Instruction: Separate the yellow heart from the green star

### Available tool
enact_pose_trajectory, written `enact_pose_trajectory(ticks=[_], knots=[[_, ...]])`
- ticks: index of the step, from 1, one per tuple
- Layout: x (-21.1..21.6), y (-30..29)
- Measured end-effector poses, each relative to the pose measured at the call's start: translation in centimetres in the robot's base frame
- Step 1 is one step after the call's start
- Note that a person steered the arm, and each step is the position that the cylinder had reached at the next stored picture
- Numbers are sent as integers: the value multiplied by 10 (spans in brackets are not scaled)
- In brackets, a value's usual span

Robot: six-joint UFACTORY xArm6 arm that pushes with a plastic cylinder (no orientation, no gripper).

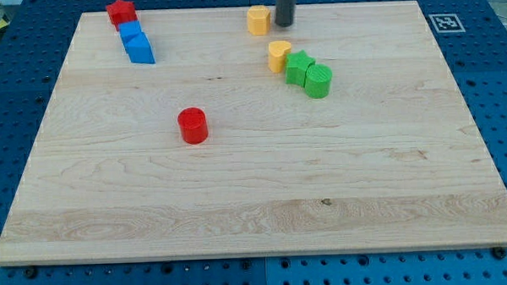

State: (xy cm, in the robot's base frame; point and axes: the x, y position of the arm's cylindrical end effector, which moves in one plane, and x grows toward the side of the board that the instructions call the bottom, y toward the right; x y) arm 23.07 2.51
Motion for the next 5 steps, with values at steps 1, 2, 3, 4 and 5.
enact_pose_trajectory(ticks=[1, 2, 3, 4, 5], knots=[[0, -81], [0, -143], [-16, -141], [-30, -77], [-12, 15]])
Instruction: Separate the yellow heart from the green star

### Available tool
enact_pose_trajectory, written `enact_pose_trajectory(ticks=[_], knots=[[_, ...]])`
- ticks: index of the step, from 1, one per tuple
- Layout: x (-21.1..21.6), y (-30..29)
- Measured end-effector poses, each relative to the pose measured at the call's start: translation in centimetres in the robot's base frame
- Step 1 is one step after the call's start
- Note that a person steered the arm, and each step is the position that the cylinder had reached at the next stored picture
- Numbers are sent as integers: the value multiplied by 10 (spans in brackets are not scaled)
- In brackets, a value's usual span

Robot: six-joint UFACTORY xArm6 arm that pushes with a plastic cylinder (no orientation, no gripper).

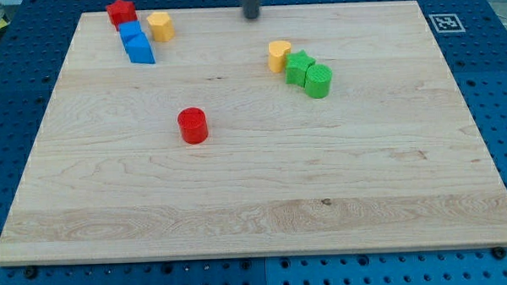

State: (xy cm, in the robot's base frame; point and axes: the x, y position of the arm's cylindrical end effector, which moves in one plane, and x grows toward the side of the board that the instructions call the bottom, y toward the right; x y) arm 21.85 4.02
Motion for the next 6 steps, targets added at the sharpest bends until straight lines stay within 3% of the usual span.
enact_pose_trajectory(ticks=[1, 2, 5, 6], knots=[[48, 69], [99, 77], [108, -65], [108, -76]])
